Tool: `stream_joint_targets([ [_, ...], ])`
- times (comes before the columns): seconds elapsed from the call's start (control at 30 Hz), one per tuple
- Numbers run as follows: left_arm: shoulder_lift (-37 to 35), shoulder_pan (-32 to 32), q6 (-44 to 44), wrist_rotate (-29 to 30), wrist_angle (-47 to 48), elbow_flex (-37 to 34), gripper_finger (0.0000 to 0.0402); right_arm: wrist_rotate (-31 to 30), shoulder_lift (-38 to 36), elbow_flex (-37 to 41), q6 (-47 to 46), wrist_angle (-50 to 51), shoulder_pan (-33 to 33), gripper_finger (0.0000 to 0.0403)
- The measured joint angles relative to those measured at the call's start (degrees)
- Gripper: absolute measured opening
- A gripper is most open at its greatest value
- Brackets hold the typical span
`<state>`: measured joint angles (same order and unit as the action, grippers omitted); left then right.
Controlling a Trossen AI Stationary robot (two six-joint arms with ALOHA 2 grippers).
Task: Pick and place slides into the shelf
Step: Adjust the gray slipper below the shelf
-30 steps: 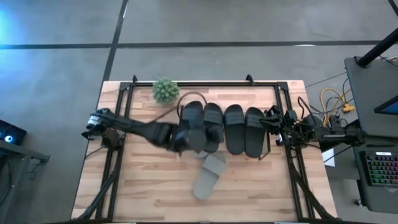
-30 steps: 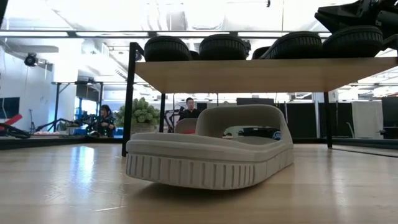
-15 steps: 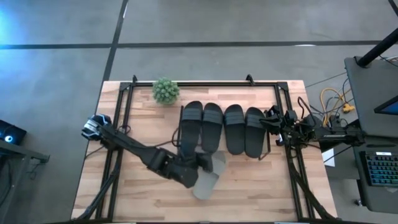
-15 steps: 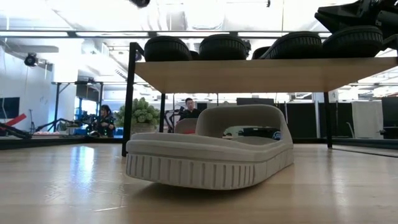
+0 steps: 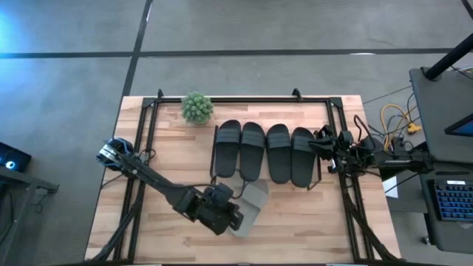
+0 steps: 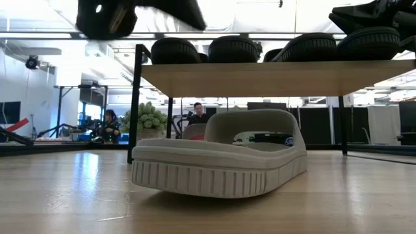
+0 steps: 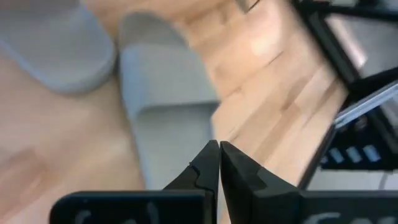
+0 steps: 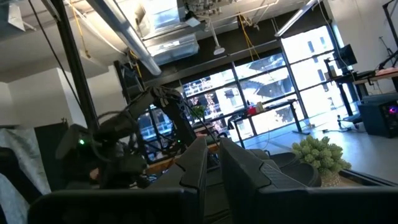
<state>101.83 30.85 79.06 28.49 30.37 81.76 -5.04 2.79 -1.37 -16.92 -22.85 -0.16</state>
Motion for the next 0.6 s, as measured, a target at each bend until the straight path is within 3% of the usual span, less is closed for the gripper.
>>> stream_joint_targets([
  [0.2,1.52,0.02,1.41,-6.06,-0.89,-4.69,0.0,0.0,0.0,0.0,0.01,-0.01,0.0,0.0038],
  [0.4,7.87,0.03,1.07,-14.09,-2.79,-6.2,0.0003,0.0,0.0,0.0,0.01,0.0,0.02,0.0038],
  [0.6,12.54,1.32,-0.21,-17.92,-2.9,-3.43,0.0065,-0.02,0.0,0.0,0.01,0.02,0.0,0.0038],
])
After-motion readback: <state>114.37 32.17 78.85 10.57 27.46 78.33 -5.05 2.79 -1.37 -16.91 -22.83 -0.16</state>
